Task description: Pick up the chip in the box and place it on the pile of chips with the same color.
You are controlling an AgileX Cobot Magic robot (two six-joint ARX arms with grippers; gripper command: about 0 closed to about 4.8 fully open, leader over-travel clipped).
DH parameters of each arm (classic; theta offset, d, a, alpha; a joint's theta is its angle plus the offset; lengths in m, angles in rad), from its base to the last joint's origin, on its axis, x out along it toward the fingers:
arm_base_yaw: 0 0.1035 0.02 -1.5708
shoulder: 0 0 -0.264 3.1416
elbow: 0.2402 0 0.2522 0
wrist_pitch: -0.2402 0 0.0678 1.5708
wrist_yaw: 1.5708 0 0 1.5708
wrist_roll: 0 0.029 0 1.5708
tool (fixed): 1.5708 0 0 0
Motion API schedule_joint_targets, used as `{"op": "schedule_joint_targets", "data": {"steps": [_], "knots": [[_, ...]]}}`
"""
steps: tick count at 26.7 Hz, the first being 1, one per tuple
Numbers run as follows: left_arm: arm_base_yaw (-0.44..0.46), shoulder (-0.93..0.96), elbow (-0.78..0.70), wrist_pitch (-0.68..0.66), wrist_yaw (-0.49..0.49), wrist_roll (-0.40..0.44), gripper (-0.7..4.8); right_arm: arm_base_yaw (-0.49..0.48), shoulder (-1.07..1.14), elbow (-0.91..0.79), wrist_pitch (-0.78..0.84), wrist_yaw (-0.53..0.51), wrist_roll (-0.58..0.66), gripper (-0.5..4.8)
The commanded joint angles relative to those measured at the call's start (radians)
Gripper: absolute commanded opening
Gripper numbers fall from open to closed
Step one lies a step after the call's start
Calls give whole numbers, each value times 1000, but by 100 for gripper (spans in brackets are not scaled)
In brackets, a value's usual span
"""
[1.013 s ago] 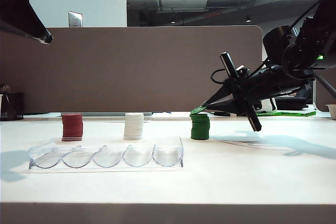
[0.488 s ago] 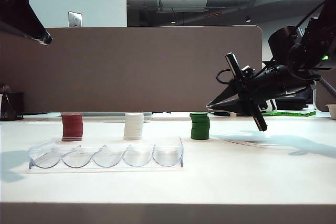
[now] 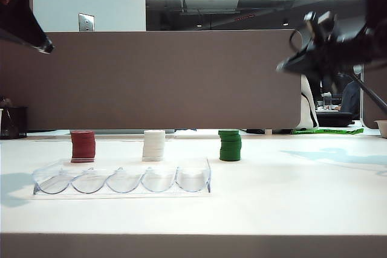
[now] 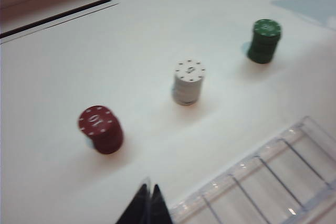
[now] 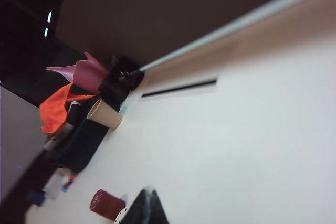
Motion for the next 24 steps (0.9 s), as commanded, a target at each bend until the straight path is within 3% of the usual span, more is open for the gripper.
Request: {"op": "schedule_joint_targets", "data": {"steps": [1,6,9,16,21,24], "knots": [[5,-13,4,18,-58,-22,-6,-11,-98,3,-123,74,-192,-8],[21,-49,4,28,-51,-68,-6,-5,-273,3,-459,404,-490,-8],[21,-84,4,30,-53,-67,-6,3,-362,0,-584,552,-596,-8],[21,-178,4,24,-53,-75,-6,0,-574,-136,-579,715,-645,-8],[21,-281,3,-34,-54,-93,-6,-1,-851,-428,-438,832,-675,-8],[21,-338,3,-92,-53,-93,-6,-1,-1007,-575,-444,848,-682,-7]]}}
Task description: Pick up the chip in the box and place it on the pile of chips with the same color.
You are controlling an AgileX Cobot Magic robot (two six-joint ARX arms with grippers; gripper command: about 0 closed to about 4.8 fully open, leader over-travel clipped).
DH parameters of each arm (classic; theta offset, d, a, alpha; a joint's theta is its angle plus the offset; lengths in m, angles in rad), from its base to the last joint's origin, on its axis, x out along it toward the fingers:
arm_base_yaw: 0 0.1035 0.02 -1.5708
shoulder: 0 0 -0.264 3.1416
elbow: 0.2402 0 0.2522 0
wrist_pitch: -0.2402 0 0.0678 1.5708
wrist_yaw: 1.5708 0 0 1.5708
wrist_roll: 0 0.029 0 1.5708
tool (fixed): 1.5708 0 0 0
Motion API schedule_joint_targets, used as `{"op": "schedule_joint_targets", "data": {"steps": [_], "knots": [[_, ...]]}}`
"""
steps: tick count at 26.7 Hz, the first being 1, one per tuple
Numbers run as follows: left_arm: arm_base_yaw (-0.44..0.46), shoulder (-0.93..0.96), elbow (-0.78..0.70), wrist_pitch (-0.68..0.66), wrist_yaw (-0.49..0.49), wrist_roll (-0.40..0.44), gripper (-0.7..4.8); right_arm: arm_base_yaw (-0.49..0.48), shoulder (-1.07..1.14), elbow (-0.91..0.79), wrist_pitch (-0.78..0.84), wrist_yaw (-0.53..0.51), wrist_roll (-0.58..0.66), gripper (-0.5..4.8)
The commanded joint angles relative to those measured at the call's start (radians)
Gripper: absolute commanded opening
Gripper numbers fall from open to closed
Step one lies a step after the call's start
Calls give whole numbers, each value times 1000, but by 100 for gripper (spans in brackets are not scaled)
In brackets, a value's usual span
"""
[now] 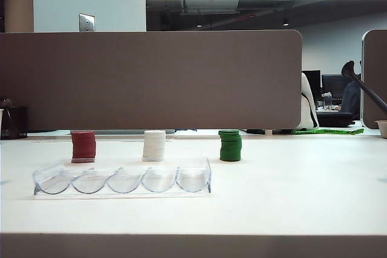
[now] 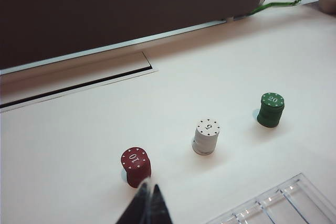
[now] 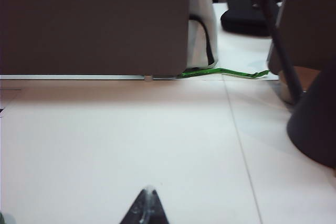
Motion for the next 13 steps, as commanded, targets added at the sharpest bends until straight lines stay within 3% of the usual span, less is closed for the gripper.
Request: {"op": "schedule_joint_targets", "data": {"steps": [1,5,13], "knots": [[-1,-41,2,-48,1,-3,-6,0,-120,-103,-8,14,0,-7],[-1,-98,-19,-90,1,-4,-6,2,-240,-195,-32,-2,70,-7],[-5,-270,-116,-107,6,-71,-6,2,-539,-328,-34,-9,20,-7]]}}
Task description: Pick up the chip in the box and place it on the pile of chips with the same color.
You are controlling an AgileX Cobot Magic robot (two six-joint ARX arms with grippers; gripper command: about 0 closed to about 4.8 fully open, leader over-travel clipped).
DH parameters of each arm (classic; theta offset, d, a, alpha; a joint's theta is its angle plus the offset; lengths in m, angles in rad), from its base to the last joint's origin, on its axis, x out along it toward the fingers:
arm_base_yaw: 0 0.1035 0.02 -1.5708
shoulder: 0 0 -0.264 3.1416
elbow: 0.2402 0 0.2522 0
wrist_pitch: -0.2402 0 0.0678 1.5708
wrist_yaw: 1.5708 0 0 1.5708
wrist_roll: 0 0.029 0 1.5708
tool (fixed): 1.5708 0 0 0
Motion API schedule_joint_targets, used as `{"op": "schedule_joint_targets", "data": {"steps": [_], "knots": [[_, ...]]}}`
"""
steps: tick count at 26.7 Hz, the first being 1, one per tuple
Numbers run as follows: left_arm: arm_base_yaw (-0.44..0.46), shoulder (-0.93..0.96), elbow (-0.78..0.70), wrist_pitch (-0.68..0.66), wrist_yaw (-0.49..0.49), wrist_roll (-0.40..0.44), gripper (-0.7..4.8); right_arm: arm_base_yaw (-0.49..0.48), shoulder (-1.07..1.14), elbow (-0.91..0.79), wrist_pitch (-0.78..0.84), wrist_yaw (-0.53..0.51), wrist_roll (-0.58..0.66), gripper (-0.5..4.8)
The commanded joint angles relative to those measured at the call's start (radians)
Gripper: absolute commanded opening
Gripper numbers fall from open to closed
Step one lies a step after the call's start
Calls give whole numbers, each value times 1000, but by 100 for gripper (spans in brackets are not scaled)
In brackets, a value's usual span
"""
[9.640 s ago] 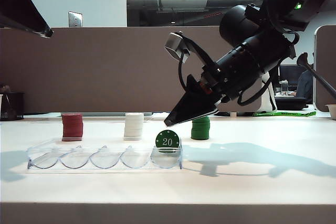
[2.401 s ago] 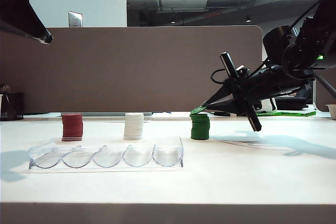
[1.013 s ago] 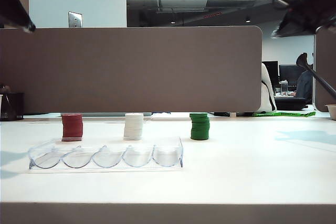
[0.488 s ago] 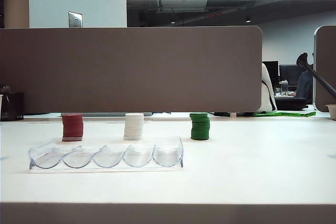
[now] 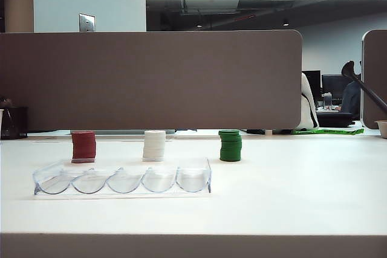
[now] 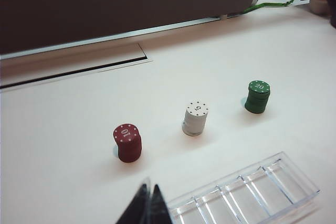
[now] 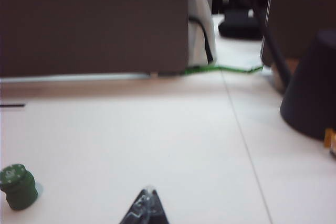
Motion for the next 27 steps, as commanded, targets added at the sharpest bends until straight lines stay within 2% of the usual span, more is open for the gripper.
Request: {"op": "schedule_joint_targets", "data": {"steps": [1,5,9,19,23,27], "knots": [[0,-74,-29,0,11,-26,-6,1,-121,-41,13,-1,-11,-7],[0,-192,-59,-12,74,-26,-6,1,-327,-118,-66,-11,-11,-7],[0,-280,-59,-59,72,-26,-6,2,-509,-243,-84,-35,-11,-7],[0,-298,-60,-142,71,-26,-6,2,-513,-301,-86,-15,-82,-7],[0,-299,-69,-138,5,-18,-6,2,-513,-334,-19,-14,-79,-7],[0,-299,-109,-80,-44,-6,-6,2,-513,-355,-8,6,-79,-7]]}}
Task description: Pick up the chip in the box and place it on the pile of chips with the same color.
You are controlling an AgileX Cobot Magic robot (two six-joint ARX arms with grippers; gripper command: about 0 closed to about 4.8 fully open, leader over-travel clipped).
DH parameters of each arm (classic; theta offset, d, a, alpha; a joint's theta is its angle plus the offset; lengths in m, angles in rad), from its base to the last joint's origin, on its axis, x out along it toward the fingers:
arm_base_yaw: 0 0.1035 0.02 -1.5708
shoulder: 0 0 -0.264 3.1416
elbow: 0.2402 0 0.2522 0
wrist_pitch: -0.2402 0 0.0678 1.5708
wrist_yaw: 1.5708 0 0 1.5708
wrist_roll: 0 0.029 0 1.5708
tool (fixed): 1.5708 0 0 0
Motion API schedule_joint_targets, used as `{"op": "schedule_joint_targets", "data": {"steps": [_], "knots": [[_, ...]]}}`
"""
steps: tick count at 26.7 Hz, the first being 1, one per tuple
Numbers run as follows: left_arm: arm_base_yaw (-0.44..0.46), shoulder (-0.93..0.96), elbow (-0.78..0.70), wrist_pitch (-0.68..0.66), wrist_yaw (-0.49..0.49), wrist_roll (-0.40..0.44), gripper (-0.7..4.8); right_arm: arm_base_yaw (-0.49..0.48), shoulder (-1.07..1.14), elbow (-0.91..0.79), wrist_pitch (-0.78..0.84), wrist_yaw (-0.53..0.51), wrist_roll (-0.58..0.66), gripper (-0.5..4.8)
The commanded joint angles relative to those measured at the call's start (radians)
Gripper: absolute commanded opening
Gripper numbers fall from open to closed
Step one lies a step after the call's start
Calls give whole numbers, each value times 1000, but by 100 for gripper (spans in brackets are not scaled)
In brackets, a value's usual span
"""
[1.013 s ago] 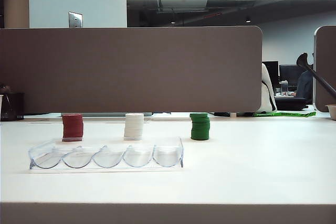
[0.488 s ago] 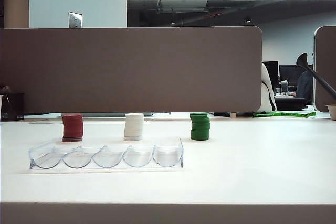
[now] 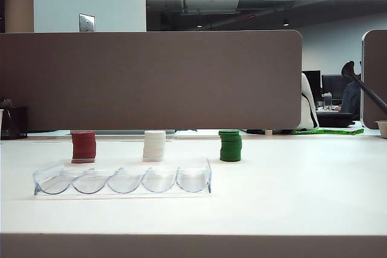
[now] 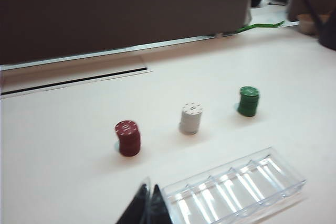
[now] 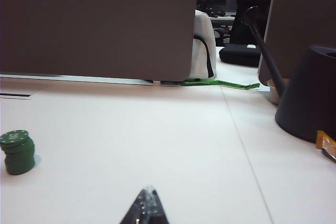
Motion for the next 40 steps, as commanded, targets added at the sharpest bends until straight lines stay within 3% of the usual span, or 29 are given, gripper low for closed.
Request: {"op": "schedule_joint_targets", "data": {"steps": [1,6,9,17,21,27,31,36,40], "knots": [[0,-1,-58,108,-36,30,-6,0,-1,-3,32,17,-3,-7],[0,-18,-204,360,-64,29,-6,0,-1,-3,36,34,-2,-7],[0,-21,-258,426,-66,29,-6,0,-1,-3,35,33,9,-7],[0,-22,-446,707,17,19,-6,0,-1,-3,29,29,47,-7],[0,-22,-480,710,-18,22,-6,0,-1,-3,24,33,59,-7],[0,-22,-489,592,-51,21,-1,0,-1,-2,-7,32,58,-6],[0,-21,-515,664,-65,22,-5,-1,-1,-3,-8,33,46,-7],[1,-21,-515,661,-179,61,-5,-1,-1,-4,8,32,-10,-7],[6,-21,-515,662,-186,93,-5,-2,-1,-4,7,6,-44,-6]]}}
